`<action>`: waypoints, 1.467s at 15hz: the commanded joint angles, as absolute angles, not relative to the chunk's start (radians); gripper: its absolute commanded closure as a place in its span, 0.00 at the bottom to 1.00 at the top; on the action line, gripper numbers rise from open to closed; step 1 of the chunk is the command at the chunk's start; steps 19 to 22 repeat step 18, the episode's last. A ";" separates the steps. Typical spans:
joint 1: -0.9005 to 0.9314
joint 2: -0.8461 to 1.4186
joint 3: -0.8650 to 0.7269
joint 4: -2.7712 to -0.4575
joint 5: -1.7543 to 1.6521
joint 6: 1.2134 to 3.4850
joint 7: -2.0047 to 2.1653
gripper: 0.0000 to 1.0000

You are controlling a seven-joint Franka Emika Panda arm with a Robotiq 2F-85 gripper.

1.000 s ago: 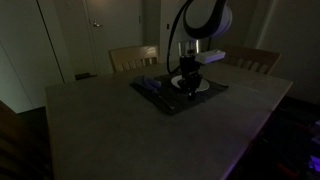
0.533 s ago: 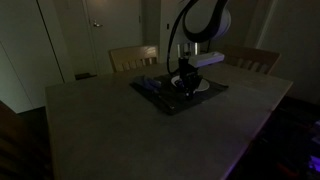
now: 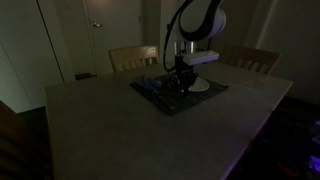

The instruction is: Pick up the folk from the plate and place it on the table.

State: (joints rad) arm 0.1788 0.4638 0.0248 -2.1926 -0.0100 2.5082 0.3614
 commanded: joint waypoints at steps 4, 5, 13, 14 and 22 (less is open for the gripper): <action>0.188 0.542 0.031 -2.111 0.001 2.502 0.341 0.97; 0.189 0.546 0.033 -2.108 0.003 2.501 0.340 0.97; 0.172 0.449 0.049 -2.151 0.022 2.450 0.273 0.33; 0.172 0.426 0.050 -2.155 0.020 2.427 0.264 0.25; 0.158 0.350 0.071 -2.157 0.033 2.342 0.190 0.01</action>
